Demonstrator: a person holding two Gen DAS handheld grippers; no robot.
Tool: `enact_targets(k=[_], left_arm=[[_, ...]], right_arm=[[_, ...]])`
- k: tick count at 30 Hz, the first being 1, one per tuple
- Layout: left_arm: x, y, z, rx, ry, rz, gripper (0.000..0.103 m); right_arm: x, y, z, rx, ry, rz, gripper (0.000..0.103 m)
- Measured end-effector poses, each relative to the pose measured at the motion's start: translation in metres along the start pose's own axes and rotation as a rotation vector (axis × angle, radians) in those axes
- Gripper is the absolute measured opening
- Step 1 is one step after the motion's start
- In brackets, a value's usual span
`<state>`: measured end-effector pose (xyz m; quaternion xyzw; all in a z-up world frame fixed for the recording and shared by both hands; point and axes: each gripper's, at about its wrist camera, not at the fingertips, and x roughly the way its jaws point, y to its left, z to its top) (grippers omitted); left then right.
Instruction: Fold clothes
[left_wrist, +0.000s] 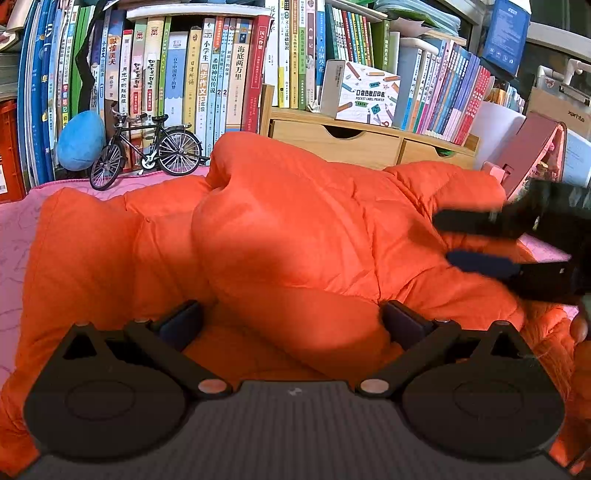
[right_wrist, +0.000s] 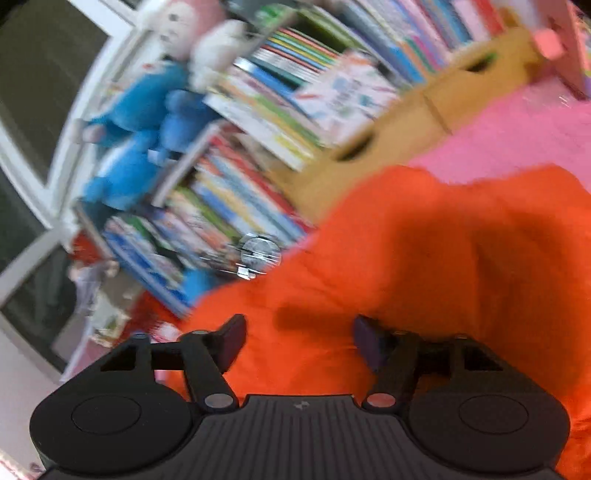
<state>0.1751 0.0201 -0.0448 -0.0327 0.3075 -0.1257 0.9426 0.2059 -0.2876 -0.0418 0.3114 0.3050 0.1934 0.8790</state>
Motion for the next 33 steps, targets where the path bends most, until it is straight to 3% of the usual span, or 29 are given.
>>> enact_targets(k=[4,10,23,30,33], left_arm=[[0.000,0.000,0.000,0.002,0.002,-0.002,0.103],[0.000,0.001,0.000,0.003,0.003,-0.006,0.103],[0.001,-0.001,0.000,0.018,0.014,-0.001,0.103],[0.000,-0.001,0.002,0.025,0.010,0.007,0.103],[-0.008,0.004,0.003,0.002,-0.006,-0.020,0.103]], right_arm=[[-0.006,-0.006,-0.001,-0.031,-0.001,-0.064,0.043],[-0.011,0.005,-0.004,-0.191,0.008,-0.185,0.037],[0.015,0.027,-0.022,-0.397,0.053,-0.344,0.036],[0.019,0.025,-0.026,-0.384,0.010,-0.335,0.038],[0.012,0.025,-0.024,-0.368,-0.015,-0.276,0.049]])
